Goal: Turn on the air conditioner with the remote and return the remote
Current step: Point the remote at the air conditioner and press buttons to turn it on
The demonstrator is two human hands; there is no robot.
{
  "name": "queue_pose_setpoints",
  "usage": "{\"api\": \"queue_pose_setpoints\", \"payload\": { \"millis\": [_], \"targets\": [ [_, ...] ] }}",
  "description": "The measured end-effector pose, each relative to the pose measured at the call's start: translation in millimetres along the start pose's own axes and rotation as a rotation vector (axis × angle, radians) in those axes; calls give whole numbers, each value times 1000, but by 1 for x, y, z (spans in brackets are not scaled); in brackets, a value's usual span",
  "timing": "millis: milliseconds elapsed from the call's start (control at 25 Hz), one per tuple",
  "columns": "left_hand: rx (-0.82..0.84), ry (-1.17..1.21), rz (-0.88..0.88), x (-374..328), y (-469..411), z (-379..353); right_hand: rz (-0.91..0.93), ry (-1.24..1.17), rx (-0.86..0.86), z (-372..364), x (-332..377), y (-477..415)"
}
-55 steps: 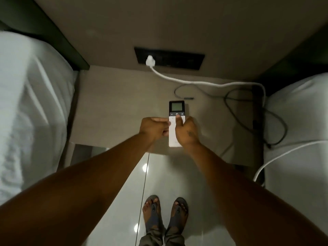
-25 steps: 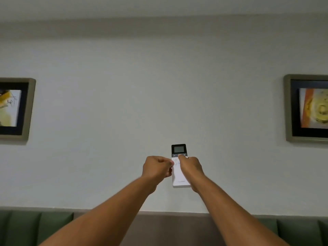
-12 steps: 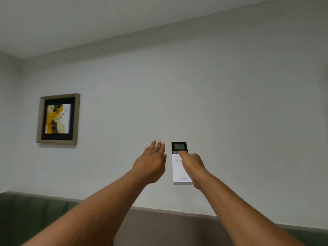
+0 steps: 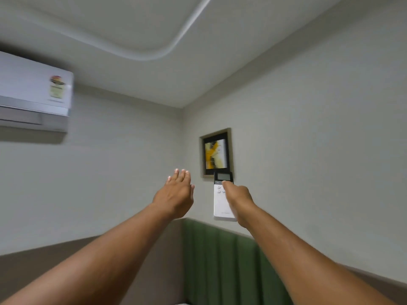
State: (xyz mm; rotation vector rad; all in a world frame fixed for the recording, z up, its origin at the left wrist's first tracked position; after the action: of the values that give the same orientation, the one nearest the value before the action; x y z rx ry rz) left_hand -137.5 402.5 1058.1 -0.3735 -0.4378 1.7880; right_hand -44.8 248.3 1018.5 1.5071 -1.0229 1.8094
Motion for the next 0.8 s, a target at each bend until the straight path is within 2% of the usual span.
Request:
{"api": "queue_pose_setpoints", "payload": {
  "millis": [200,360,560,800],
  "targets": [
    [-12,-170,277,141,112,82,65,-108,306,-190,29,14],
    [-35,-266,489,220,195,147,105,-154,510,-311,60,55],
    [-20,-340,648,259,266,189,115,-163,690,-393,93,98],
    [-30,-376,748,258,298,213,119,-142,793,-427,103,117]
  ]
}}
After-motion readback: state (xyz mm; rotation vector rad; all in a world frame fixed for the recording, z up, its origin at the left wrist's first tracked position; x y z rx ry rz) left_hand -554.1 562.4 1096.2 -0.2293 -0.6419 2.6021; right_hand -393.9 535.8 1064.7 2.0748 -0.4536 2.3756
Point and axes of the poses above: each hand's wrist, its own y-axis away from the middle knuckle, its own z-axis out of the back of the hand, x = y × z, the point moved 7 cm from there along -y, towards the middle knuckle, and after that the axes turned 15 degrees about x, right-handed, at the moved point
